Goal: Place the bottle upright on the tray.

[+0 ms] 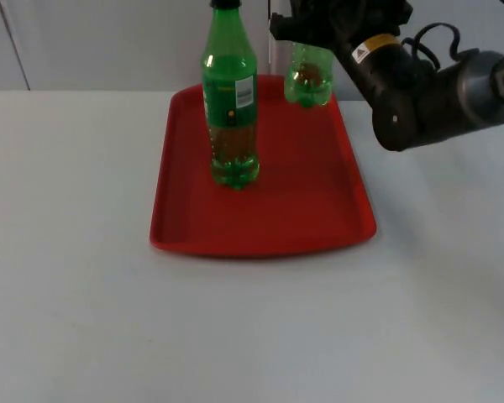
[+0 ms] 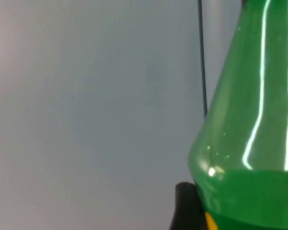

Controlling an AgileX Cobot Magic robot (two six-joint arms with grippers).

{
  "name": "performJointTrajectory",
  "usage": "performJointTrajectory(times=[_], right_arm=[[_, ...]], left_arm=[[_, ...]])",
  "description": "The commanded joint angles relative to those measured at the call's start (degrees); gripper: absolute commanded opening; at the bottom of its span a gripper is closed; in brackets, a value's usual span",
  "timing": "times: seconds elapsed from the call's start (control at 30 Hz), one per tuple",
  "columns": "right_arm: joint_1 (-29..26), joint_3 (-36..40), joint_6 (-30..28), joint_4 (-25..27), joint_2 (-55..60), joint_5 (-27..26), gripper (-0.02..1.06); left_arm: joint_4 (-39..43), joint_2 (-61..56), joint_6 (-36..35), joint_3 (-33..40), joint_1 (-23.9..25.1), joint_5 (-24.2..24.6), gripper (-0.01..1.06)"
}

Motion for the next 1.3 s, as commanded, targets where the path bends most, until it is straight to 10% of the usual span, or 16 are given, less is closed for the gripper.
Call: performJointTrajectory(times=[0.0, 0.27, 1.27], right_arm=[[-0.22, -6.29, 0.99, -1.08, 3.42, -0.8, 0.0], [-0.35, -15.01, -3.72, -3.5, 8.63, 7.59, 0.0], [-2.24, -18.66, 0.99, -3.5, 15.72, 4.78, 0.0]], left_arm=[[0.18, -0.24, 0.0, 0.17, -0.47, -0.07, 1.05], [0.18, -0.24, 0.0, 0.17, -0.47, -0.07, 1.05], [0.18, -0.24, 0.0, 0.17, -0.47, -0.07, 1.05]])
